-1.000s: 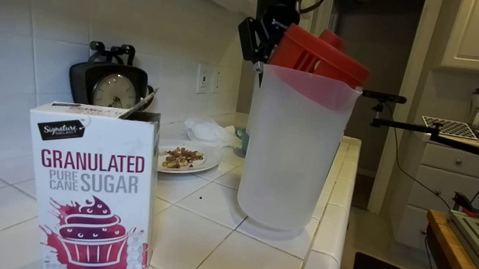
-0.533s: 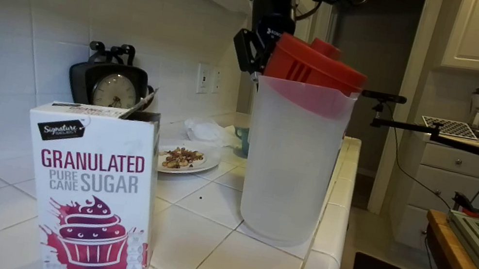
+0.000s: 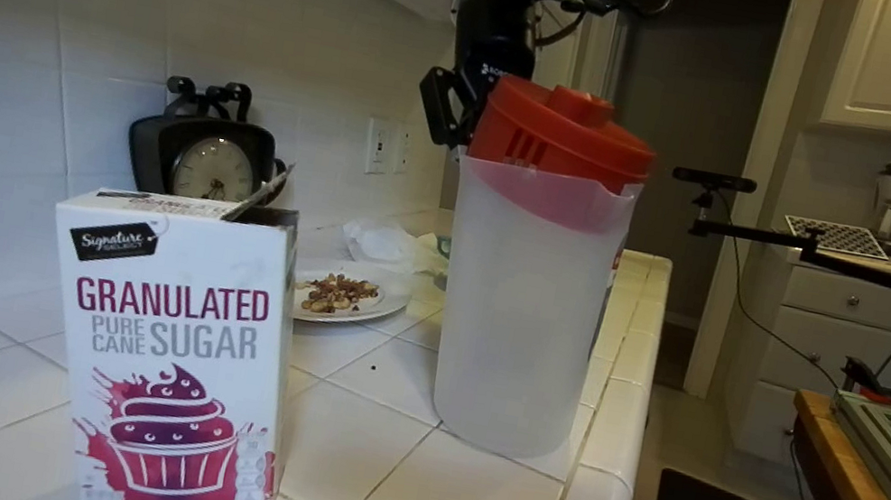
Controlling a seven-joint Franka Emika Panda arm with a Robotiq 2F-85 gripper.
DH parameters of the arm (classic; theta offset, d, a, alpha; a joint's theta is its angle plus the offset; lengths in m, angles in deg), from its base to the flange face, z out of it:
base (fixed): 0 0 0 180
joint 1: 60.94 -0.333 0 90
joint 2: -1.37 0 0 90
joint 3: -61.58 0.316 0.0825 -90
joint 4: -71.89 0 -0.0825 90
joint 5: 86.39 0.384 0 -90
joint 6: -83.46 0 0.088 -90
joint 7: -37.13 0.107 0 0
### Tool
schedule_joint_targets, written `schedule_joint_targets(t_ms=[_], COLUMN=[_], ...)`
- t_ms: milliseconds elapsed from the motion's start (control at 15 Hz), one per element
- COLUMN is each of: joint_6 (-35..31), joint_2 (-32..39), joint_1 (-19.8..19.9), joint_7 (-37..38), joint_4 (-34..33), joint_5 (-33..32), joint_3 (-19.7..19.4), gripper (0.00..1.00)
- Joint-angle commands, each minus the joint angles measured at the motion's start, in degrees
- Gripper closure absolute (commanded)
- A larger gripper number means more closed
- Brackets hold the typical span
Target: Move the container to the left
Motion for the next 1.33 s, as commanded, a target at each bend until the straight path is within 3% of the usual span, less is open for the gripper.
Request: schedule_joint_targets(t_ms=[0,667,733,1200,1267], joint_6=[0.13,0.12,0.12,0.28,0.40], joint_2=[0.02,0.04,0.04,0.14,0.17], joint_1=[-0.23,-0.26,-0.26,-0.25,-0.25], joint_7=[0.19,0.36,0.36,0.36,0.34], joint_4=[-0.15,-0.18,-0.18,-0.34,-0.41], joint_5=[-0.04,-0.18,-0.18,-0.28,-0.36], joint_3=[-0.19,-0.20,-0.20,-0.21,-0.21], gripper=[0.66,0.66,0.91,0.91,0.41])
